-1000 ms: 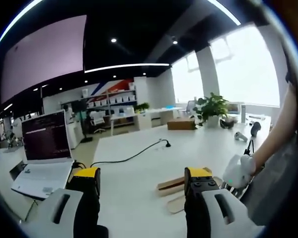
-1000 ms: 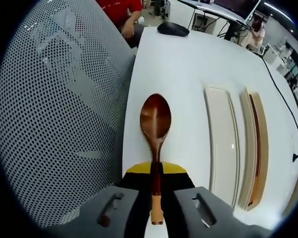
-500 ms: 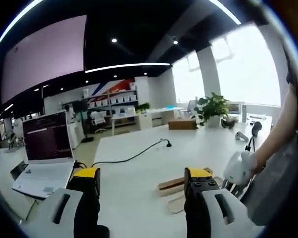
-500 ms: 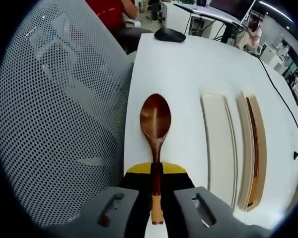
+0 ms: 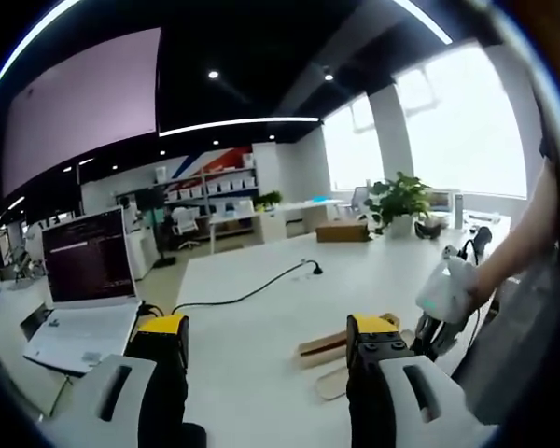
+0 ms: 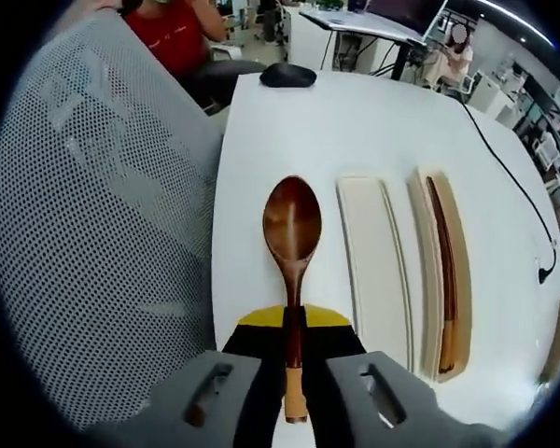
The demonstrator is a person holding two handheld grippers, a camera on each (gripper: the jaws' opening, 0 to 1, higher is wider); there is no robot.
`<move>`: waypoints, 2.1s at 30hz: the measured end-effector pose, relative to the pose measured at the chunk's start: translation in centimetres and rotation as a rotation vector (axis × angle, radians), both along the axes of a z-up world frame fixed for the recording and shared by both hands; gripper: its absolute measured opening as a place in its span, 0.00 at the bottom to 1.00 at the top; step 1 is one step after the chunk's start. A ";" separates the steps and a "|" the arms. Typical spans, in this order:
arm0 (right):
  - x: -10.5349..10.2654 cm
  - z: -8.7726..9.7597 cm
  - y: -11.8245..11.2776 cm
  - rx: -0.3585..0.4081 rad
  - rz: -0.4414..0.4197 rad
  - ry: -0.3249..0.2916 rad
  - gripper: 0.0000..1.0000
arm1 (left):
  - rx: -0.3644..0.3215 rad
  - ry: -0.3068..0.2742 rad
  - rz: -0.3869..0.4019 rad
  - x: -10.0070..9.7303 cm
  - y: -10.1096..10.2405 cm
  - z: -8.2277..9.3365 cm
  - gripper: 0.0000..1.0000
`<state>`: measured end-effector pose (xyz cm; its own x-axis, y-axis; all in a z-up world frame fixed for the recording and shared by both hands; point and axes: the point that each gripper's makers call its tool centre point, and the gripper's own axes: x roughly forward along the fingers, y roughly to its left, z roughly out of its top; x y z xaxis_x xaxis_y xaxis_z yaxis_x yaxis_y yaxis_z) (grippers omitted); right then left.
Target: Arrange the utensils inside the cutlery case until each visible utensil rests in its matching compartment.
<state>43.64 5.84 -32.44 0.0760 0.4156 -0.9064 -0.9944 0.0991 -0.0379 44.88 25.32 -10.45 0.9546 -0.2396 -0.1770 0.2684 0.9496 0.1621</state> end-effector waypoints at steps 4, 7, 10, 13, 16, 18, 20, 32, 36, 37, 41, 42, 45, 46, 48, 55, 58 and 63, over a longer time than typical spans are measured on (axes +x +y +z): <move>1.6 1.3 -0.5 0.012 -0.026 -0.023 0.01 | -0.002 -0.001 0.000 0.0 0.0 0.0 0.71; 3.3 2.4 -0.7 0.024 -0.056 -0.040 0.01 | 0.000 0.000 -0.003 0.0 -0.1 0.0 0.71; 4.5 3.0 -0.9 0.037 -0.092 -0.040 0.01 | 0.002 0.000 -0.004 -0.1 -0.1 0.0 0.71; 5.7 3.3 -1.2 0.038 -0.114 -0.049 0.01 | -0.002 -0.003 -0.001 -0.1 0.0 0.1 0.71; 6.7 3.4 -1.2 0.033 -0.115 -0.062 0.01 | -0.005 0.000 -0.001 0.0 0.0 0.0 0.71; 7.2 3.4 -1.1 0.027 -0.115 -0.065 0.01 | -0.004 0.000 -0.004 0.0 0.0 0.0 0.71; 7.9 3.3 -0.9 0.018 -0.111 -0.067 0.01 | 0.000 0.004 -0.007 0.0 -0.1 -0.1 0.71; 12.8 3.1 0.3 -0.021 -0.084 -0.105 0.01 | 0.004 0.015 -0.002 0.1 0.0 -0.3 0.71; 14.1 2.2 0.8 -0.026 -0.085 -0.096 0.01 | 0.005 0.023 0.007 0.1 0.2 -0.5 0.71; 14.4 1.8 1.0 -0.026 -0.083 -0.092 0.01 | 0.004 0.025 0.011 0.1 0.3 -0.5 0.71; 14.7 0.7 1.4 -0.039 -0.067 -0.073 0.01 | 0.013 0.044 0.009 0.3 0.3 -1.0 0.71; 14.8 0.5 1.5 -0.039 -0.064 -0.071 0.01 | 0.018 0.045 0.007 0.3 0.3 -1.0 0.71; 15.0 -0.1 1.5 -0.038 -0.063 -0.062 0.01 | 0.030 0.047 0.020 0.3 0.5 -1.0 0.71; 15.1 -0.2 1.5 -0.039 -0.063 -0.061 0.01 | 0.026 0.046 0.028 0.3 0.7 -1.0 0.71; 15.2 -0.4 1.4 -0.036 -0.068 -0.055 0.01 | 0.012 0.051 0.033 0.4 0.8 -1.0 0.70; 14.9 -0.9 1.4 -0.037 -0.065 -0.043 0.01 | 0.027 0.072 0.013 0.5 0.4 -1.5 0.71; 14.9 -1.3 1.8 -0.044 -0.052 -0.042 0.01 | 0.026 0.072 0.015 0.5 0.4 -1.5 0.71; 14.9 -1.9 2.6 -0.046 -0.048 -0.037 0.01 | 0.025 0.075 0.020 0.5 0.6 -1.6 0.71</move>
<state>58.56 8.41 -34.34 0.1285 0.3684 -0.9208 -0.9863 0.1440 -0.0801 45.35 25.91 -12.04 0.9431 -0.2153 -0.2535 0.2616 0.9509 0.1656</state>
